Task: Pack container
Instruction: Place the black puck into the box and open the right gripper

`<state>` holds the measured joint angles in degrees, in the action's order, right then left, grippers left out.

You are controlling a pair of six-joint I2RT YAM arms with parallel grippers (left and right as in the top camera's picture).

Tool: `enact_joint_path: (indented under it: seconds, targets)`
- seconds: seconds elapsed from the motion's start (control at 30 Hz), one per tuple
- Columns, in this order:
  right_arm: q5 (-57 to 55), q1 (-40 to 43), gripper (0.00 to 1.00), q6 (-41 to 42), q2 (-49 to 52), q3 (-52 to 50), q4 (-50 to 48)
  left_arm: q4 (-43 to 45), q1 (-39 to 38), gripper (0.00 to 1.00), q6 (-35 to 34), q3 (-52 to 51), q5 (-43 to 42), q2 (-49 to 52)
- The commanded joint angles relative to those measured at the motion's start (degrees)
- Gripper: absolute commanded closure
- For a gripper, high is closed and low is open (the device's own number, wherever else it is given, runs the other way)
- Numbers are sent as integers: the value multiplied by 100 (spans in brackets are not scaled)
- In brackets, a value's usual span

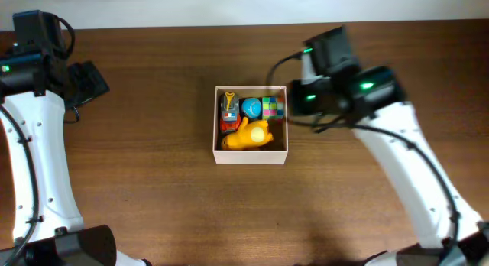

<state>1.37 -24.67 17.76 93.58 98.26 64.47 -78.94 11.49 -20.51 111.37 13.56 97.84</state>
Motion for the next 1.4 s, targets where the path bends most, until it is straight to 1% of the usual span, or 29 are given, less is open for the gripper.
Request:
enact_joint_path:
  seconds: [0.0, 0.1, 0.27, 0.3, 0.37, 0.47, 0.5, 0.53, 0.6, 0.73, 0.8, 0.9, 0.93, 0.97, 1.13, 1.23, 1.37]
  targets:
    - [-13, -546, 58, -11, 476, -245, -240, 0, 31, 1, 90, -2, 22, 9]
    - [-17, -890, 58, -13, 960, -273, -428, 0, 31, 1, 90, -2, 22, 9]
    - [-151, -1058, 58, -15, 1604, -273, -861, 0, 31, 1, 90, -2, 22, 9]
    - [-164, -1056, 54, -15, 1685, -273, -966, 0, 31, 1, 90, -2, 22, 9]
    - [-208, -1012, 53, -42, 1808, -273, -1163, 0, 31, 1, 90, -2, 22, 9]
    - [-205, -935, 35, -37, 1847, -273, -1283, 0, 31, 1, 90, -2, 22, 9]
    - [-199, -916, 30, -39, 1836, -262, -1298, 0, 31, 1, 90, -2, 22, 9]
    - [-201, -909, 26, -48, 1803, -245, -1296, 0, 31, 1, 90, -2, 22, 9]
    - [-199, -905, 22, -208, 1738, -199, -1255, 0, 31, 1, 90, -2, 22, 9]
    - [-208, -898, 21, -234, 1421, 66, -833, 0, 31, 1, 90, -2, 22, 9]
    - [-203, -901, 18, -232, 1211, 256, -623, 0, 31, 1, 90, -2, 22, 9]
    - [52, -907, 17, -229, 903, 573, -350, 0, 31, 1, 90, -2, 22, 9]
    - [317, -907, 11, -232, 780, 693, -278, 0, 31, 1, 90, -2, 22, 9]
    - [577, -907, 1, -229, 667, 796, -227, 0, 31, 1, 90, -2, 22, 9]
    - [1561, -907, 1, -229, 149, 1268, -70, 0, 31, 1, 90, -2, 22, 9]
    - [1985, -907, 1, -234, -151, 1307, 46, 0, 31, 1, 90, -2, 22, 9]
    - [1558, -813, 1, -588, -442, 1309, 374, 0, 31, 1, 90, -2, 22, 9]
